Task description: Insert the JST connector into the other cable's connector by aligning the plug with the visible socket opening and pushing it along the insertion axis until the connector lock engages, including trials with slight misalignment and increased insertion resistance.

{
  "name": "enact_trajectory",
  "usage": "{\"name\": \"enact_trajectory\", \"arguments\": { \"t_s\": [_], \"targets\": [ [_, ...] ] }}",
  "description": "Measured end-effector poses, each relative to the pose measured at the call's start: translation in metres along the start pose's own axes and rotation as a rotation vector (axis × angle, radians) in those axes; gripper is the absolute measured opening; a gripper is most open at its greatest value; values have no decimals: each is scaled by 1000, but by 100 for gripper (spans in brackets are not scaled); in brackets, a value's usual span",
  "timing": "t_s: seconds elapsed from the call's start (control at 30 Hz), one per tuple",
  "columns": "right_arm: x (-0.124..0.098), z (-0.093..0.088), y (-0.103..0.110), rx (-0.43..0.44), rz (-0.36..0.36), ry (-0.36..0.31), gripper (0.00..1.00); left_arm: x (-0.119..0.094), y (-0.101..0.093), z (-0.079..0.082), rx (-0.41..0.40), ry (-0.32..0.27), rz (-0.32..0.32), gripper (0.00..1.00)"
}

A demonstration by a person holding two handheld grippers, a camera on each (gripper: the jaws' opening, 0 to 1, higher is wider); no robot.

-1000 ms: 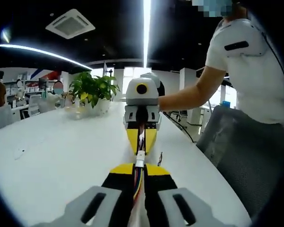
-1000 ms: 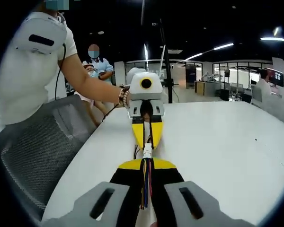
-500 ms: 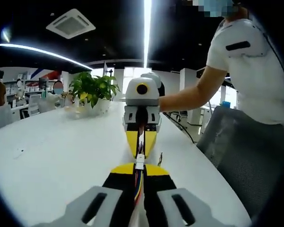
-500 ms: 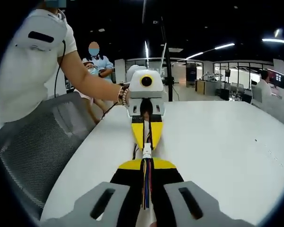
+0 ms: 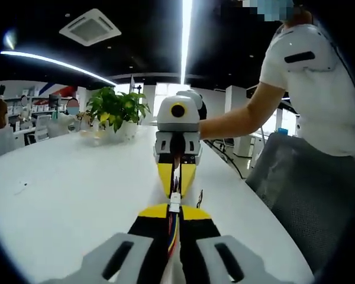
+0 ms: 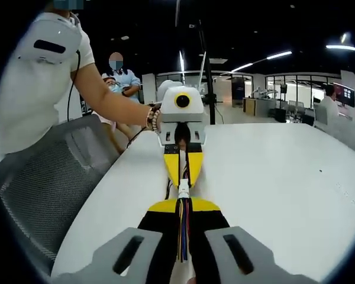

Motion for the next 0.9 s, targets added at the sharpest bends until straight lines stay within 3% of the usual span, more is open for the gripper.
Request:
{"name": "enact_trajectory", "arguments": {
  "t_s": [0.3,0.9],
  "targets": [
    [0,-5,-14,-17,-42,5,2,-1,19,-6,-3,9,40,0],
    [5,-31,-36,-1,-97,73,2,14,52,-31,-11,109,42,0]
  ]
}}
Point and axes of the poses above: the point that each gripper's makers call its tool centre point, and the gripper's own axes: x roughly forward along the fingers, y roughly to its left, z roughly out of its top, the point moved 9 cm from there along -x, roughly backward along the fingers, and after that the axes turned 5 degrees about -y, right-handed, at the moved point
